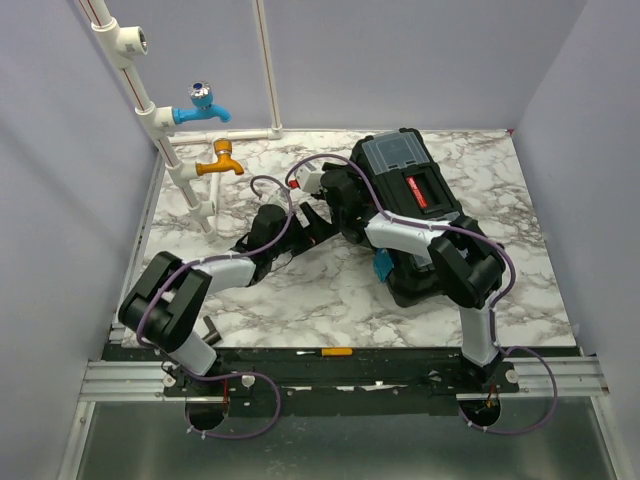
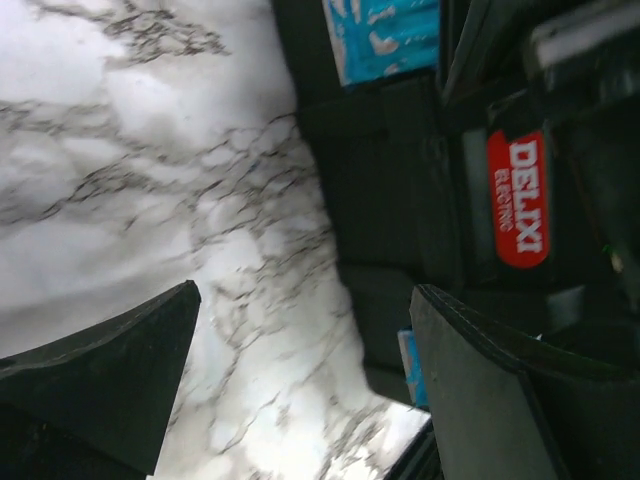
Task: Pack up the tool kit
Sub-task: Close the toolbox at the center of the board.
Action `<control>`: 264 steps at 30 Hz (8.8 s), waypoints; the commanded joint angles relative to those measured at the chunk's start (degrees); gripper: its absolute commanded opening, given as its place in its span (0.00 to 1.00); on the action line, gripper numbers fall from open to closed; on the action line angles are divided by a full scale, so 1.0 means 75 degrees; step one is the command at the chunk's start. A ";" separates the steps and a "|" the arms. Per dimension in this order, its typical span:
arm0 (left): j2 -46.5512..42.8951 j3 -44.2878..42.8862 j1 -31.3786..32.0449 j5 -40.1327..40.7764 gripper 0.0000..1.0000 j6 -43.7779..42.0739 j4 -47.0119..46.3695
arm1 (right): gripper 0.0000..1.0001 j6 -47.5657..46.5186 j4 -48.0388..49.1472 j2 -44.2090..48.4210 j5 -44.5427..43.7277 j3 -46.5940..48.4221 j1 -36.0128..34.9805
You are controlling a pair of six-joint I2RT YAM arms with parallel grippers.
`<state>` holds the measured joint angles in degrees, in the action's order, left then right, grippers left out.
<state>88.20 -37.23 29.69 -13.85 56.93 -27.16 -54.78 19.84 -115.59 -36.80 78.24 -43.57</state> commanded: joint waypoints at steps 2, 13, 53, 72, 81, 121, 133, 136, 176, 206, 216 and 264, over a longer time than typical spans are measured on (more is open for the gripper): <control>0.0988 -0.0260 -0.0013 -0.0378 0.85 0.1361 -0.2259 | 0.52 0.0246 -0.0384 0.0202 0.0274 -0.0096 0.0121; 0.3733 -0.0563 -0.0021 0.0098 0.80 0.4021 -0.6427 | 0.52 0.0386 -0.0810 0.0175 0.0332 0.0154 0.0172; 0.6294 -0.3029 -0.0338 0.0409 0.55 0.6117 -0.8525 | 0.52 0.2247 -0.2632 0.0317 0.0842 0.1373 0.0185; 0.6111 -0.3235 -0.0338 0.0230 0.55 0.5705 -0.8521 | 0.79 0.7102 -0.8222 -0.0938 0.1688 0.5984 0.0638; 0.6164 -0.3118 -0.0338 0.0246 0.53 0.5699 -0.8521 | 0.62 0.8167 -0.9206 -0.1351 0.2733 0.6629 0.0688; 0.5830 -0.2169 -0.0465 0.0320 0.66 0.5360 -0.8541 | 0.01 0.8895 -0.9368 -0.1381 0.2682 0.6186 0.1041; 0.5990 -0.2007 -0.0467 0.0453 0.64 0.5588 -0.8532 | 0.01 0.9377 -0.8843 -0.1223 0.4324 0.5992 0.1397; 0.6050 -0.2085 -0.0467 0.0440 0.55 0.5662 -0.8537 | 0.01 0.9437 -0.8905 -0.1132 0.4367 0.6242 0.1426; 0.6284 -0.3187 -0.0340 0.0125 0.53 0.5697 -0.7905 | 0.19 0.9079 -0.9465 -0.0419 0.3509 0.6223 0.1897; 0.6544 -0.3035 -0.0338 0.0296 0.36 0.5933 -0.8394 | 0.01 1.0703 -0.7468 0.0222 0.7232 0.3855 0.2868; 0.6608 -0.3567 -0.0312 0.0211 0.34 0.5903 -0.8014 | 0.17 1.0312 -0.8048 0.0362 0.6057 0.4099 0.2905; 0.6291 -0.3601 -0.0303 0.0248 0.38 0.5653 -0.8042 | 0.01 0.9364 -0.9450 -0.0763 0.3527 0.6038 0.1528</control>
<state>136.90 -64.49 27.14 -12.08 100.31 -84.38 15.09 -49.60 -122.17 -3.03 122.58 -33.19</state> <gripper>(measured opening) 0.373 0.045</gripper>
